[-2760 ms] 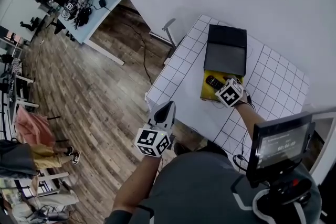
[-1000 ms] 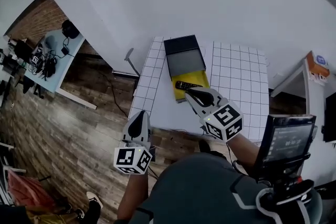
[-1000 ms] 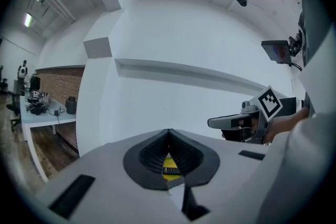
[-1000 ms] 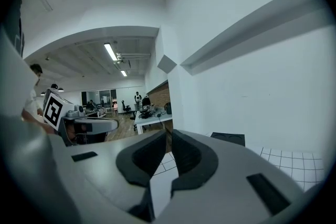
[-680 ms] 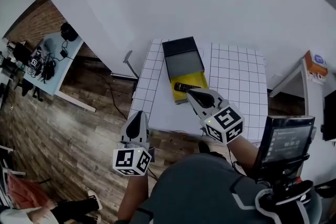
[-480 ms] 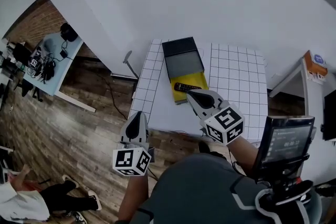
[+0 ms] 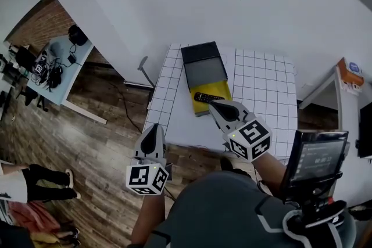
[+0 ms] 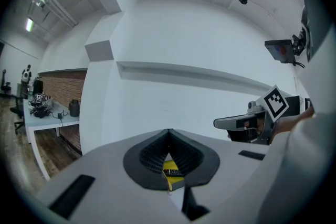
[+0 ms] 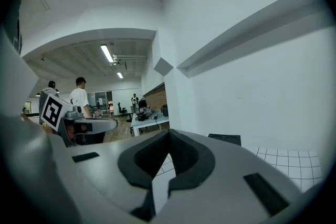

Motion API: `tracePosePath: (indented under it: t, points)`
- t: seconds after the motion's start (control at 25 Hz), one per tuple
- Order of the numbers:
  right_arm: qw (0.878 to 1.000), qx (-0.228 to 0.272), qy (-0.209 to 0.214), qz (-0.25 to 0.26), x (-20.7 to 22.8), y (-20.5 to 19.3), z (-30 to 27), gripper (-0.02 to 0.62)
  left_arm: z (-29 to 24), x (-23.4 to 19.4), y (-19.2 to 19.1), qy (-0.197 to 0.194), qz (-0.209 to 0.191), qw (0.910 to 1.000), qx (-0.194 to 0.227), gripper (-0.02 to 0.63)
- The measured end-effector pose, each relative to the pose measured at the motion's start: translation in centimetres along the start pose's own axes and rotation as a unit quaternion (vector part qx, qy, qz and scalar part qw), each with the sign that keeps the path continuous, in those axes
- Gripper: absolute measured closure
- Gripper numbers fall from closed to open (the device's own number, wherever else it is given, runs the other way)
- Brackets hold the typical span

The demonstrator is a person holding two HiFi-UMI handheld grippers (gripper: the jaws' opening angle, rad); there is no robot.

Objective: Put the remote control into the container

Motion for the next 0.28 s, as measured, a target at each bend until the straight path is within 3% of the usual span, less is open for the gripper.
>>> tracePosePath:
  t: [0.28]
  points:
    - [1.0,0.001,0.005,0.0,0.15,0.11,-0.31,0.581,-0.27,0.03,-0.06,0.003,0.002,1.0,0.001,0.597]
Point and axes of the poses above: the fingertips, and each gripper's own axes: z backward along the fingers, x to its right, y out of its top, the point moved 5 cm from there along z, backward along the fingers, and after that the axes turned 10 degrees about x, right-handed, at the moved point
